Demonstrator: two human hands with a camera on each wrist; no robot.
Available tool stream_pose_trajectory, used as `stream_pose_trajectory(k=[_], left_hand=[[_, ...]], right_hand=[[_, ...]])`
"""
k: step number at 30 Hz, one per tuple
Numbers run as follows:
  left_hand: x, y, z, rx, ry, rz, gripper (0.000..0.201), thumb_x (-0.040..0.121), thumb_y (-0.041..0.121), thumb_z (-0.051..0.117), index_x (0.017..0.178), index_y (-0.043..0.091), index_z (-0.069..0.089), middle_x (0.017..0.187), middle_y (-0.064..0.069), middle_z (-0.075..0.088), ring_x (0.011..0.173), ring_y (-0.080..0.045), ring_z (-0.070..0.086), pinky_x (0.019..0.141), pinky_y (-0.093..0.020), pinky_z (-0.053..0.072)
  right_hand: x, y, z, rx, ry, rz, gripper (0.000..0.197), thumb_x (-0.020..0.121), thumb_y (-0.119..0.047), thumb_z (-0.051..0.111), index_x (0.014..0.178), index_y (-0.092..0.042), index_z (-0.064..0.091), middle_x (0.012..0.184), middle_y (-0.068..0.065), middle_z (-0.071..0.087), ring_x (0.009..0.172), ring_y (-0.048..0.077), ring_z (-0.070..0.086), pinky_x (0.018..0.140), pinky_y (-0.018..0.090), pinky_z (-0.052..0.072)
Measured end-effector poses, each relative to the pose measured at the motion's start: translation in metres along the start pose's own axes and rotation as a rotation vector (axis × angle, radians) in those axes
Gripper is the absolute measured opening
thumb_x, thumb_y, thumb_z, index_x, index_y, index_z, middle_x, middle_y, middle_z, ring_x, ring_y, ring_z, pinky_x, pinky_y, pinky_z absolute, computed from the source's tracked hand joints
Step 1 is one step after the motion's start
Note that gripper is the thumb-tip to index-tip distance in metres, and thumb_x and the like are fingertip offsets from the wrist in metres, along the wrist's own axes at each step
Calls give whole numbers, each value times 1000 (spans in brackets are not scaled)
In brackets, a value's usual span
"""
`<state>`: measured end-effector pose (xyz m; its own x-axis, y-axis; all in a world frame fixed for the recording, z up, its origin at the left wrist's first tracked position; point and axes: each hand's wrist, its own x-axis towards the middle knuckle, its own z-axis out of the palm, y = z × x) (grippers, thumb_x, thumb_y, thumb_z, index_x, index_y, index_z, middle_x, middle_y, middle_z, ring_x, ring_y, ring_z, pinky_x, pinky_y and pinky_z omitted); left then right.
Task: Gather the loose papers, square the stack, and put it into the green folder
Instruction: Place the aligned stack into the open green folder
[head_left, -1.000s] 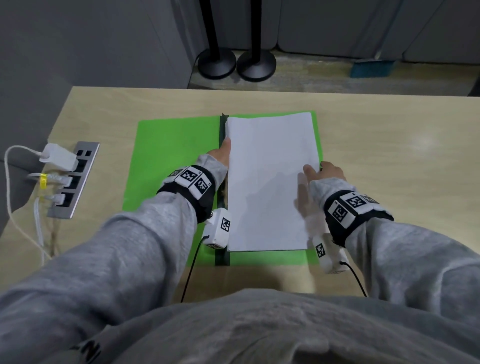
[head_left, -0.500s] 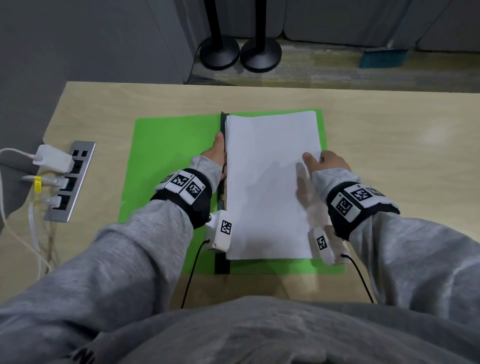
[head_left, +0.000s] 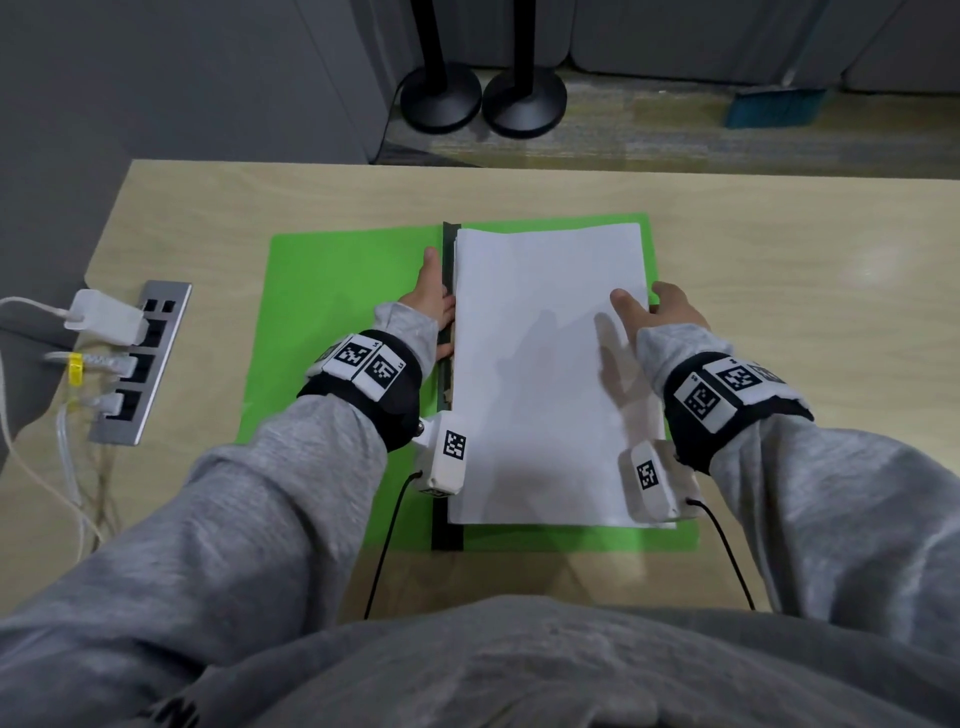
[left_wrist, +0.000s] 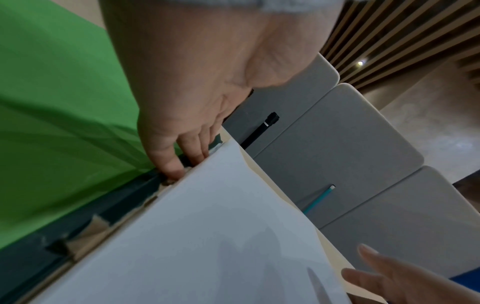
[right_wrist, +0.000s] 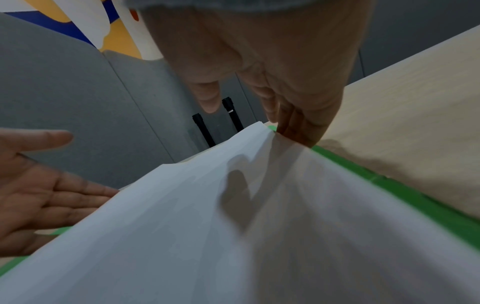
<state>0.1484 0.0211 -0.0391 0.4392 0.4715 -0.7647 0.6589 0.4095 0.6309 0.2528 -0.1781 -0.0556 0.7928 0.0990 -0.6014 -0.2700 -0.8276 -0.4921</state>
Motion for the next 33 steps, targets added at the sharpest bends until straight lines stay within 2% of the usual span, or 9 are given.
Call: stream_pose_trajectory(k=[2,5,10,13,17,20,24,28,33], left_hand=[[-2,0,0,-17,32,5,84,87,70,26,144,9,31,135,0,51,122,-14,49,95,-36,40],[9,-5,-4,-11,79,-20,101,70,85,36,141,13,36,100,7,54,96,-14,52,67,-31,45],[-10,6,2,33,35,-1,77,89,68,27,140,11,39,138,1,51,124,-14,48,89,-33,39],[-10,4,3,15,39,-4,76,90,67,26,140,11,39,142,-1,48,128,-14,45,96,-37,36],[-7,4,0,15,37,-24,77,89,68,26,140,11,38,141,1,49,128,-14,45,95,-38,35],[-11,2,1,-20,58,-14,76,83,73,33,128,14,50,112,5,59,112,-14,52,82,-32,43],[14,-11,-5,-34,76,-39,120,45,89,44,140,15,39,108,6,56,103,-13,55,64,-27,45],[-31,5,2,7,-12,4,82,88,70,24,146,12,28,144,1,45,130,-14,44,89,-29,38],[-43,-4,-7,-41,-64,-57,84,90,69,15,148,10,19,154,-5,29,139,-19,33,113,-37,26]], right_hand=[[1,0,0,15,1,-8,68,91,-54,43,147,-20,23,145,7,43,131,32,43,106,40,32],[2,0,1,46,5,-36,70,90,-53,46,147,-20,22,147,6,42,132,30,42,108,39,31],[3,-4,5,72,3,-61,71,89,-52,49,147,-22,23,148,6,39,132,30,43,109,39,33],[4,-5,7,55,6,-69,70,88,-53,49,146,-23,24,148,5,39,131,30,43,109,40,34],[6,-4,6,42,12,-44,72,87,-55,49,146,-22,23,147,6,40,131,31,43,109,41,33],[7,-2,4,45,20,-24,73,88,-56,47,146,-21,22,146,7,42,129,32,45,109,42,34],[5,-1,8,40,21,-33,68,91,-53,45,146,-21,21,147,6,41,132,30,43,108,39,32],[-1,-2,8,10,-7,-29,69,91,-55,41,147,-23,18,148,5,40,132,31,42,110,41,31],[-8,10,-2,-83,-4,41,69,88,-65,30,146,-28,18,143,7,46,129,36,44,108,47,30]])
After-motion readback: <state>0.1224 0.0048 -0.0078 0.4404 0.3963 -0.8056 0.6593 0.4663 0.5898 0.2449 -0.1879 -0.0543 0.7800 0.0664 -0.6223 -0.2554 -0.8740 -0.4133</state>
